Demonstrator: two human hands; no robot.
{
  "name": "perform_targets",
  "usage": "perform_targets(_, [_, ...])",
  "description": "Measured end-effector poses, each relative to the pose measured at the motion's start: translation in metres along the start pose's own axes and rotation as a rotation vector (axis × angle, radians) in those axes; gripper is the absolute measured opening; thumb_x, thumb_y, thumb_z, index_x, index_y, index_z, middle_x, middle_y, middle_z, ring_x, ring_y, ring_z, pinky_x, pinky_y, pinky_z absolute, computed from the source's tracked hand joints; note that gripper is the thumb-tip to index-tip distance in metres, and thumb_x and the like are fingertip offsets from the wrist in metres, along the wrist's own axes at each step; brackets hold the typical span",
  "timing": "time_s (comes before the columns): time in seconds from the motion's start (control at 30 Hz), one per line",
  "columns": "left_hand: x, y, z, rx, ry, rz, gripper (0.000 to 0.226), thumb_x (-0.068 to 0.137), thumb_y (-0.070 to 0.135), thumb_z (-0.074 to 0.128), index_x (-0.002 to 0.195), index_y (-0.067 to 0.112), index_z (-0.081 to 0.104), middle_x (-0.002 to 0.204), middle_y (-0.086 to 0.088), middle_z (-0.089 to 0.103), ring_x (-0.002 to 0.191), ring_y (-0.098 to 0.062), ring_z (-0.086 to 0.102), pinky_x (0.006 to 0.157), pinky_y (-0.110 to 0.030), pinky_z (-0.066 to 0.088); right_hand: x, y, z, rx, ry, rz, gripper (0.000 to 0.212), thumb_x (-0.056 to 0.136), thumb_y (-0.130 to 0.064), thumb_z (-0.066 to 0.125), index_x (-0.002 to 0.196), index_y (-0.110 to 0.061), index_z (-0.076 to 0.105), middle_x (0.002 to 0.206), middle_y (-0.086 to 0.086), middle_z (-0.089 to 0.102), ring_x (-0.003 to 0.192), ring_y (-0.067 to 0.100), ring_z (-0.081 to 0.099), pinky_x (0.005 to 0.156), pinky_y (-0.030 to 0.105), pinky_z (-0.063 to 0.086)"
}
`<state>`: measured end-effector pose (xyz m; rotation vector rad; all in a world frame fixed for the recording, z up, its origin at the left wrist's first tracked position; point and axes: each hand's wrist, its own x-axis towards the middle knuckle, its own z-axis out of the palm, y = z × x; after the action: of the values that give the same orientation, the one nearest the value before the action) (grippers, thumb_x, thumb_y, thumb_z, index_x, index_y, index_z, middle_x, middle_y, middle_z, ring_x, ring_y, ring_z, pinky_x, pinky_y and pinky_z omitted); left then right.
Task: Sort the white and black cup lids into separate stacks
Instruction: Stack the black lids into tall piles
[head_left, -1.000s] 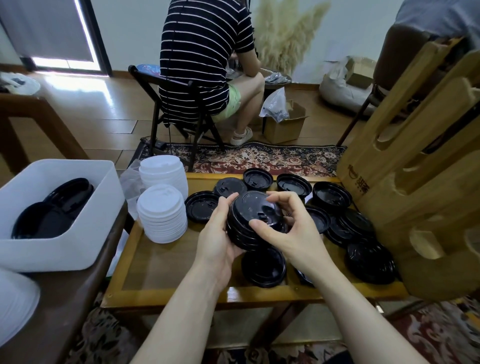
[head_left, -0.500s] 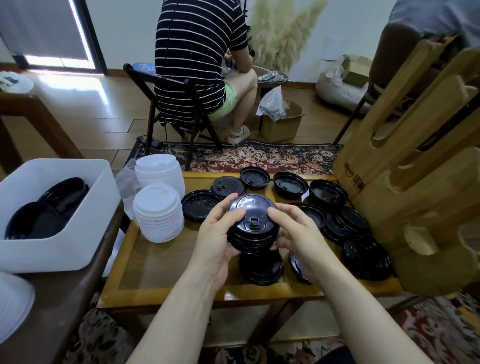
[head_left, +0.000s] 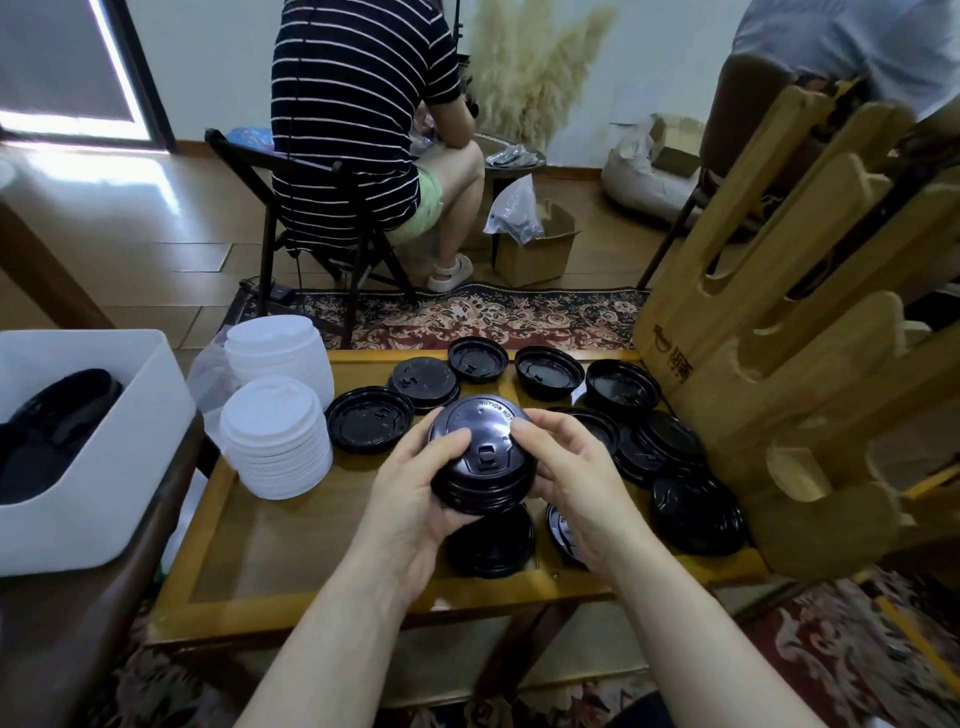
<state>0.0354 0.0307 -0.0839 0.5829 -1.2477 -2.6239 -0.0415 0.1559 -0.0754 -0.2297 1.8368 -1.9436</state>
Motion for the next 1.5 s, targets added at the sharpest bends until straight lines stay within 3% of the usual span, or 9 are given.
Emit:
perform_targets(0.13, [0.003,0.004,-0.004,-0.014,0.099,0.018,0.047,0.088,0.009,0.065,0.134,0.02,0.06,0.114,-0.009,0.074,0.105,-0.027,0.071,0.081,-0.047,0.06,0.002,-0.002,-0.006,-0.13,0.042,-0.095,0.022,0.091,-0.029,0.063,0.109,-0.016,0.064,0.1,0.0,0.069,0.083,0.012,0.066,0.066,0.027,0.053])
perform_targets(0.33, [0.004,0.011,-0.01,-0.069,0.134,0.009,0.049,0.088,0.007,0.064,0.135,0.02,0.059,0.115,-0.008,0.074,0.107,-0.028,0.07,0.08,-0.047,0.059,0.03,-0.012,-0.07,-0.804,0.449,-0.342,0.018,0.092,-0.019,0.06,0.109,-0.024,0.063,0.113,-0.001,0.062,0.113,0.021,0.052,0.096,0.041,0.047])
perform_targets(0.47, [0.005,0.012,-0.008,-0.079,0.094,0.017,0.051,0.086,0.011,0.066,0.136,0.02,0.058,0.116,-0.009,0.074,0.11,-0.03,0.069,0.084,-0.05,0.059,0.055,-0.019,-0.092,-1.304,0.448,-0.216,0.027,0.094,-0.027,0.057,0.121,-0.025,0.061,0.127,0.002,0.057,0.127,0.028,0.037,0.098,0.043,0.033])
perform_targets(0.63, [0.007,0.014,-0.007,-0.082,0.071,0.027,0.063,0.074,0.021,0.07,0.136,0.022,0.058,0.115,-0.007,0.074,0.109,-0.029,0.07,0.086,-0.051,0.058,0.08,-0.019,-0.097,-1.569,0.361,-0.173,0.031,0.094,-0.028,0.056,0.124,-0.028,0.062,0.131,0.0,0.055,0.129,0.026,0.033,0.098,0.042,0.027])
perform_targets(0.9, [0.014,0.018,-0.011,-0.088,0.064,0.009,0.048,0.088,0.017,0.064,0.136,0.022,0.058,0.117,-0.008,0.073,0.11,-0.028,0.069,0.084,-0.048,0.059,0.087,-0.016,-0.101,-1.509,0.475,-0.319,0.013,0.093,-0.026,0.062,0.1,-0.025,0.073,0.105,-0.003,0.069,0.116,0.023,0.045,0.086,0.039,0.025])
perform_targets(1.07, [0.014,0.019,-0.012,-0.082,0.053,0.003,0.048,0.089,0.018,0.063,0.136,0.021,0.058,0.119,-0.008,0.072,0.112,-0.028,0.069,0.085,-0.048,0.058,0.068,-0.035,-0.091,-1.036,0.596,-0.381,0.014,0.094,-0.025,0.062,0.103,-0.019,0.069,0.099,0.001,0.067,0.109,0.025,0.057,0.096,0.041,0.038])
perform_targets(1.17, [0.012,0.018,-0.013,-0.078,0.056,0.002,0.047,0.089,0.018,0.063,0.136,0.021,0.058,0.119,-0.008,0.073,0.111,-0.028,0.069,0.086,-0.049,0.058,0.048,-0.046,-0.077,-0.633,0.498,-0.326,0.005,0.092,-0.019,0.064,0.096,-0.018,0.067,0.091,-0.003,0.067,0.097,0.021,0.065,0.078,0.028,0.048])
perform_targets(1.33, [0.009,0.019,-0.019,-0.081,0.075,-0.009,0.045,0.091,0.017,0.062,0.136,0.02,0.058,0.119,-0.007,0.073,0.111,-0.028,0.069,0.083,-0.047,0.058,0.024,-0.034,-0.055,-0.993,0.377,-0.473,0.004,0.087,-0.024,0.071,0.09,-0.022,0.069,0.088,-0.007,0.062,0.092,0.021,0.061,0.089,0.047,0.048])
perform_targets(1.5, [0.007,0.02,-0.024,-0.088,0.11,-0.018,0.043,0.091,0.017,0.062,0.134,0.019,0.06,0.119,-0.008,0.073,0.112,-0.028,0.068,0.08,-0.045,0.058,0.013,-0.011,-0.038,-1.358,0.162,-0.512,0.008,0.086,-0.034,0.07,0.086,-0.029,0.065,0.088,-0.014,0.061,0.099,0.014,0.053,0.084,0.034,0.028])
